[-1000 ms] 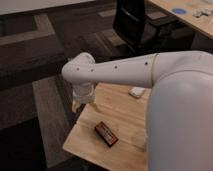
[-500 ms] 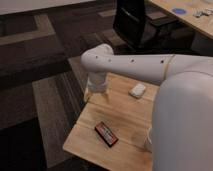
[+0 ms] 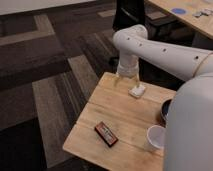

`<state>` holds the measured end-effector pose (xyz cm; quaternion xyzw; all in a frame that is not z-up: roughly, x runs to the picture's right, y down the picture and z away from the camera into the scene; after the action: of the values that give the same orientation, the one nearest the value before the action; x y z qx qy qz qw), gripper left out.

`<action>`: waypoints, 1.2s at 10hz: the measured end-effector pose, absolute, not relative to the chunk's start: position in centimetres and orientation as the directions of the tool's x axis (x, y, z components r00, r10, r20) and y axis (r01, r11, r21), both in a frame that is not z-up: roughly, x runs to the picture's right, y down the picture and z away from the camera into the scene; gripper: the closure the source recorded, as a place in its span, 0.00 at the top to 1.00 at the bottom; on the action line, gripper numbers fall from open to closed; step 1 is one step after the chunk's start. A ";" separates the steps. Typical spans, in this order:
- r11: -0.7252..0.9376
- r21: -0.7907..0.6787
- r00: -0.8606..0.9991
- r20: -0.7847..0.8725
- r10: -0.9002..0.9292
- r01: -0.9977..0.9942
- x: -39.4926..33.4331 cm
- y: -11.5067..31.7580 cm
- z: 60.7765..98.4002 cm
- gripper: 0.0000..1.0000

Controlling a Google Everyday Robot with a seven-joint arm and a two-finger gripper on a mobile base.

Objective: Drag the ceramic bowl in a circle

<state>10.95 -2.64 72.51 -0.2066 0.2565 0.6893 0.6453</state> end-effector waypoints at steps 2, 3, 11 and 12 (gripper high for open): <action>-0.035 0.086 -0.081 -0.617 0.783 -0.996 10.8 -2.6 72.5 0.65; -0.035 0.087 -0.082 -0.617 0.783 -0.996 10.9 -2.6 72.5 0.65; -0.375 0.293 -0.474 -0.467 0.746 -0.880 28.2 0.7 72.1 0.65; -0.423 0.298 -0.517 -0.466 0.718 -0.856 30.4 2.8 72.9 0.65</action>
<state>30.44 2.80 72.88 -0.1350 0.2555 0.8327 0.4723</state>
